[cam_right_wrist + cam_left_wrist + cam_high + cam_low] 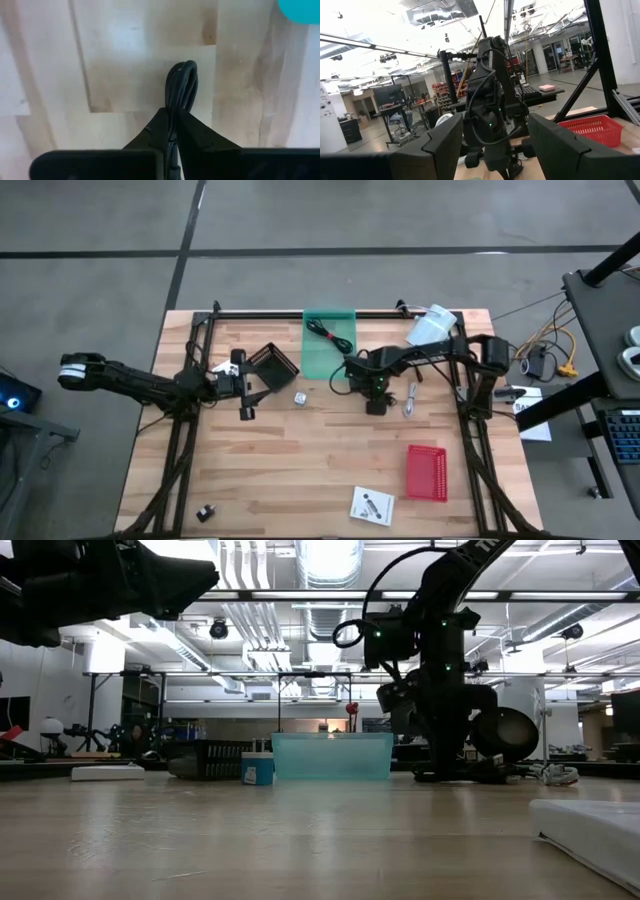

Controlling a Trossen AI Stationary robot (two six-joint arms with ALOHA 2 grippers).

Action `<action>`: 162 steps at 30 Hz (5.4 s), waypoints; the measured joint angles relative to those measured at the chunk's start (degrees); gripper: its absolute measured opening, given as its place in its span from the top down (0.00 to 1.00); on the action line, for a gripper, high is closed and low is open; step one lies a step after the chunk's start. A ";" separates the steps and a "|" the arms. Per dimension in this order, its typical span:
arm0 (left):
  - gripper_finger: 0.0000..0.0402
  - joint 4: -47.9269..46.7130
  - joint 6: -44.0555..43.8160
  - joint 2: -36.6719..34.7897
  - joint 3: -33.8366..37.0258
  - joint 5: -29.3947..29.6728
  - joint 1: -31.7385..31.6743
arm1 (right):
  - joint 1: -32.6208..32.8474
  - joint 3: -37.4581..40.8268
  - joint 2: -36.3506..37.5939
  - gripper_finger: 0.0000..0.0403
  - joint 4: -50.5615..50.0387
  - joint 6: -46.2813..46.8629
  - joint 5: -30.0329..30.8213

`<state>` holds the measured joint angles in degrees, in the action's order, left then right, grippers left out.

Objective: Pick and place items into bin
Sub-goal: Put the bottom black charger cable into the green bin, then put the white charger cable into the green bin

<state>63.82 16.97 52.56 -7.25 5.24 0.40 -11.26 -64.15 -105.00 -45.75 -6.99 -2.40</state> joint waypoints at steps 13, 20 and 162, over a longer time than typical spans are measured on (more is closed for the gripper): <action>0.48 -0.01 0.00 0.00 0.02 0.02 0.00 | 1.06 0.54 7.51 0.97 7.01 -4.82 -0.18; 0.48 -0.08 0.00 0.15 0.02 0.00 -0.02 | 1.54 3.90 11.30 0.97 21.09 -11.06 -2.75; 0.48 0.15 0.33 0.24 -0.17 0.00 -0.02 | -19.72 -10.13 16.50 0.66 5.84 8.77 -0.61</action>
<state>63.98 17.30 52.80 -7.42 5.23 0.38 -30.98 -74.28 -88.50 -39.91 1.78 -3.00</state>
